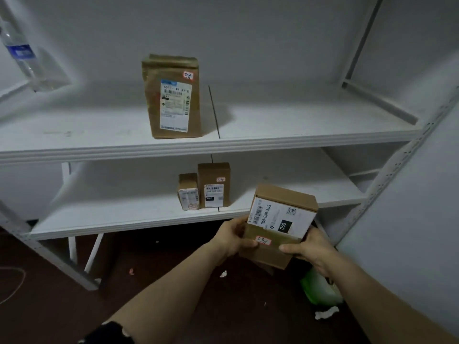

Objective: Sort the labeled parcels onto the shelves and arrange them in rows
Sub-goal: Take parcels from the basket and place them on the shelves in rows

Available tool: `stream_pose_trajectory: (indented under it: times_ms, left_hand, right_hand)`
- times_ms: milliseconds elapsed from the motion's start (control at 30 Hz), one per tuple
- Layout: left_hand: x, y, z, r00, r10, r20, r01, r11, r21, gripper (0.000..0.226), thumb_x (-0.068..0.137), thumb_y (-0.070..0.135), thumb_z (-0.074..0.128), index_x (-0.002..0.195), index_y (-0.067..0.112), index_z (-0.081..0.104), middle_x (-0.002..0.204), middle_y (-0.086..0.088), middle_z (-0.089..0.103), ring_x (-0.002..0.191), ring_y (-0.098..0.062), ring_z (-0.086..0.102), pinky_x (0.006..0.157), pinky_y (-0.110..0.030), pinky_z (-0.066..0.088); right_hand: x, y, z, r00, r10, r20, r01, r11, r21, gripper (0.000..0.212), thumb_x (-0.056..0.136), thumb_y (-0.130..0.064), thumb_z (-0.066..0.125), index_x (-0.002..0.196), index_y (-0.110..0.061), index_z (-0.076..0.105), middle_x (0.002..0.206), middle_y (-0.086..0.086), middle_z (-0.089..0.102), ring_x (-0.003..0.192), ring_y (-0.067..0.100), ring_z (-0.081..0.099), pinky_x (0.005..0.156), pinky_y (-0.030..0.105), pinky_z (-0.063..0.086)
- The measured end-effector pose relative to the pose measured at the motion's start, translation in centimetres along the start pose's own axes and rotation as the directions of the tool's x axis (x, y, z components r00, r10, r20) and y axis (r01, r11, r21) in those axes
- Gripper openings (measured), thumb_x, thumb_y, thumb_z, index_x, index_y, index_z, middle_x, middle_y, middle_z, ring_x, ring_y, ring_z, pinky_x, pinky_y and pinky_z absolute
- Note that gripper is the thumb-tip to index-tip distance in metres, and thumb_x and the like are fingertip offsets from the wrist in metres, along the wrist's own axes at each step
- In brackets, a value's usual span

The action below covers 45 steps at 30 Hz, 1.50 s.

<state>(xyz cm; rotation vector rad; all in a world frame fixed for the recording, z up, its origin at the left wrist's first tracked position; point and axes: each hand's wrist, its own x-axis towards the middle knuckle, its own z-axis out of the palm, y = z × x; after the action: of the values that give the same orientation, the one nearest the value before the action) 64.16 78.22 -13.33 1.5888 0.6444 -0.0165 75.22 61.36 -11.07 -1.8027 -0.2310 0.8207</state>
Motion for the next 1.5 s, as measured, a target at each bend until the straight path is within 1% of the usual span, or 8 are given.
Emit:
stream_pose_trajectory:
  times_ms: [100,333,467,667,1167,1300,1433,1500]
  left_hand:
    - [3.5,0.2,1.2,0.998,-0.015,-0.063,0.017,0.999,0.029,0.06,0.084,0.003,0.067,0.137,0.023,0.048,0.13,0.001,0.057,0.124,-0.016,0.049,0.107,-0.038,0.041]
    - [9.1,-1.2,-0.8,0.98,-0.089,-0.181,0.075,0.994,-0.081,0.095,0.075,0.002,0.077,0.15,0.023,0.024,0.139,-0.006,0.05,0.128,-0.022,0.048,0.105,-0.039,0.044]
    - [9.2,-2.2,-3.1,0.985,-0.058,-0.16,0.051,0.997,-0.051,0.087,0.067,-0.006,0.079,0.14,0.023,0.041,0.124,0.0,0.059,0.119,-0.015,0.054,0.096,-0.031,0.05]
    - [8.8,-6.0,-7.3,0.97,-0.145,-0.195,0.14,0.989,-0.039,0.071,0.06,0.0,0.085,0.123,0.017,0.057,0.116,0.001,0.065,0.117,-0.018,0.057,0.102,-0.043,0.047]
    - [6.8,-14.4,-9.9,0.937,-0.257,-0.235,0.225,0.962,-0.154,0.075,0.058,-0.003,0.086,0.125,0.006,0.056,0.113,-0.007,0.068,0.11,-0.023,0.063,0.096,-0.044,0.051]
    - [6.0,-14.8,-10.3,0.935,-0.267,-0.236,0.223,0.955,-0.195,0.077,0.058,-0.002,0.087,0.127,0.007,0.055,0.116,-0.006,0.067,0.111,-0.022,0.063,0.096,-0.044,0.051]
    - [5.5,-15.4,-10.5,0.935,-0.283,-0.214,0.24,0.949,-0.204,0.078,0.054,0.002,0.09,0.124,0.009,0.057,0.114,-0.005,0.069,0.109,-0.023,0.063,0.095,-0.046,0.052]
    - [5.6,-15.6,-10.5,0.933,-0.279,-0.227,0.237,0.952,-0.196,0.076,0.055,0.001,0.089,0.124,0.009,0.057,0.114,-0.005,0.069,0.109,-0.022,0.063,0.095,-0.045,0.051]
  right_hand:
    - [4.9,-0.2,-1.4,0.999,0.0,0.044,0.002,0.999,-0.046,0.069,0.064,0.016,0.076,0.122,-0.01,0.052,0.101,-0.001,0.064,0.096,0.019,0.06,0.085,0.035,0.051]
    - [13.4,0.0,-0.5,0.996,0.003,0.089,0.007,0.993,-0.114,0.065,0.063,0.012,0.08,0.12,-0.008,0.055,0.105,0.001,0.063,0.106,0.022,0.059,0.094,0.038,0.049]
    - [14.9,1.1,2.4,0.977,0.073,0.199,-0.035,0.982,-0.188,0.062,0.062,0.012,0.08,0.114,-0.013,0.056,0.108,0.003,0.065,0.109,0.022,0.059,0.097,0.038,0.048]
    - [16.3,0.9,6.8,0.936,0.137,0.324,-0.006,0.928,-0.373,0.066,0.071,0.013,0.072,0.126,-0.013,0.05,0.12,-0.002,0.058,0.118,0.015,0.05,0.102,0.033,0.041]
    - [17.2,4.5,12.8,0.85,0.256,0.461,-0.003,0.877,-0.481,0.063,0.072,0.005,0.076,0.126,-0.014,0.05,0.123,0.001,0.06,0.117,0.017,0.053,0.106,0.04,0.041]
    - [17.0,4.3,13.2,0.824,0.272,0.497,-0.006,0.881,-0.473,0.067,0.073,0.006,0.075,0.131,-0.014,0.047,0.123,-0.001,0.058,0.114,0.016,0.053,0.088,0.027,0.051]
    - [17.2,3.7,13.6,0.849,0.251,0.465,0.088,0.801,-0.592,0.064,0.074,0.016,0.065,0.129,-0.012,0.048,0.12,0.003,0.059,0.117,0.02,0.053,0.09,0.027,0.049]
    - [18.4,2.7,13.7,0.917,0.119,0.38,0.117,0.832,-0.543,0.063,0.077,0.023,0.052,0.13,-0.01,0.047,0.125,0.008,0.056,0.118,0.022,0.053,0.088,0.026,0.05]
